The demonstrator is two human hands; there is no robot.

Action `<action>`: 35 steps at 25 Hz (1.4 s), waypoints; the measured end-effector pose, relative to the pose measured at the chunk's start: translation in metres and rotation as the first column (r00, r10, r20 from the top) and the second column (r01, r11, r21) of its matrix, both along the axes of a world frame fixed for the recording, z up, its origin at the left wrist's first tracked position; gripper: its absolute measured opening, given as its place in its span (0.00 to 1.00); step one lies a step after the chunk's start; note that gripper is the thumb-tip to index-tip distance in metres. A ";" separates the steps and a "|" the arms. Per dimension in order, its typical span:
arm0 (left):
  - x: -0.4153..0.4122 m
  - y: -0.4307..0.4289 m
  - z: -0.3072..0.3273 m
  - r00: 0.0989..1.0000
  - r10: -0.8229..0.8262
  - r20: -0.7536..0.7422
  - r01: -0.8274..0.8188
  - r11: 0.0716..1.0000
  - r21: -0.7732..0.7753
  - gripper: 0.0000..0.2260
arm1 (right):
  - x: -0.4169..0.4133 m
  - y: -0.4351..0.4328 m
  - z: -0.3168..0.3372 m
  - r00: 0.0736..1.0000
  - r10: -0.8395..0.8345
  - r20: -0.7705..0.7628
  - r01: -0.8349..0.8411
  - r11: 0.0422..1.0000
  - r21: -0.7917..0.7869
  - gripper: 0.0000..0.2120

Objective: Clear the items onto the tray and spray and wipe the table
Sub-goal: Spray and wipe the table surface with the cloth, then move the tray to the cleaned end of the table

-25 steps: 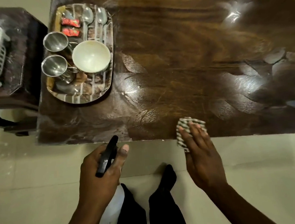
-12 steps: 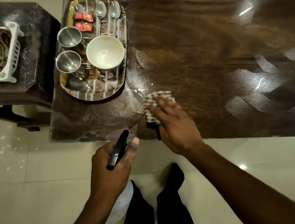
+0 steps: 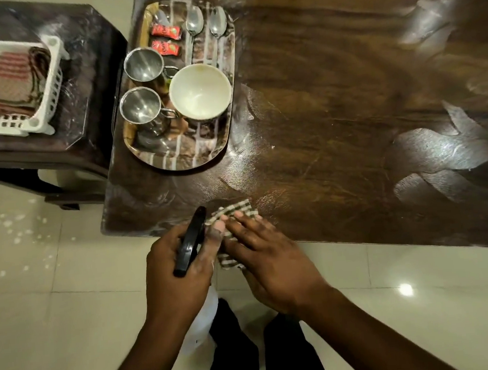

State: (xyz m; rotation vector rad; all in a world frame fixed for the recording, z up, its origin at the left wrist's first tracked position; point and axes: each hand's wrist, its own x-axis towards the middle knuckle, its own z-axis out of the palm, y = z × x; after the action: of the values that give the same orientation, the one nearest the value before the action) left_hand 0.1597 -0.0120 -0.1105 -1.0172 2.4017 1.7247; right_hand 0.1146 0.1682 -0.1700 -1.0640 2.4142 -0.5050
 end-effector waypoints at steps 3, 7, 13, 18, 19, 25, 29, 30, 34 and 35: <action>0.001 -0.004 0.001 1.000 0.007 -0.006 -0.007 1.000 -0.011 0.20 | -0.001 0.040 0.015 0.994 -0.106 0.026 0.106 0.994 0.022 0.32; 0.001 -0.018 0.007 0.994 0.083 -0.077 -0.083 0.996 -0.008 0.18 | 0.024 0.034 0.039 0.898 -0.409 0.164 0.425 0.902 -0.076 0.28; -0.005 -0.049 0.018 0.934 0.133 -0.330 -0.191 0.970 -0.149 0.15 | 0.006 -0.021 0.056 0.172 -0.397 0.901 0.965 0.254 -0.072 0.15; -0.023 -0.070 0.018 0.885 0.185 -0.426 -0.278 0.946 -0.166 0.16 | -0.043 -0.062 0.043 0.130 -0.425 0.896 0.924 0.379 0.045 0.11; -0.025 -0.073 0.019 0.878 0.171 -0.447 -0.279 0.942 -0.188 0.16 | -0.049 -0.064 0.039 0.155 -0.442 0.884 0.920 0.390 0.034 0.09; -0.041 -0.079 0.011 0.854 0.118 -0.507 -0.250 0.948 -0.199 0.15 | -0.060 -0.043 0.024 0.591 -0.750 0.296 0.800 0.591 -0.098 0.08; -0.047 -0.085 0.002 0.857 0.076 -0.509 -0.210 0.955 -0.210 0.20 | -0.063 -0.037 0.023 0.631 -0.732 0.257 0.771 0.628 -0.104 0.12; -0.046 -0.087 0.001 0.863 0.059 -0.503 -0.194 0.956 -0.220 0.20 | -0.063 -0.035 0.023 0.640 -0.730 0.238 0.764 0.636 -0.105 0.13; -0.035 -0.092 0.000 0.898 0.036 -0.438 -0.166 0.950 -0.264 0.23 | -0.074 -0.027 0.028 0.637 -0.727 0.254 0.765 0.636 -0.101 0.14; -0.032 -0.093 -0.001 0.907 0.031 -0.419 -0.158 0.950 -0.271 0.26 | -0.078 -0.024 0.030 0.642 -0.718 0.270 0.761 0.639 -0.111 0.12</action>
State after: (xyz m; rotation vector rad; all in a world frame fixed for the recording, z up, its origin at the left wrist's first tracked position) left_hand 0.1275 -0.1050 -0.1110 -0.8777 3.0009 1.7960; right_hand 0.0362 0.1443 -0.1399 0.0198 2.5614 -1.1085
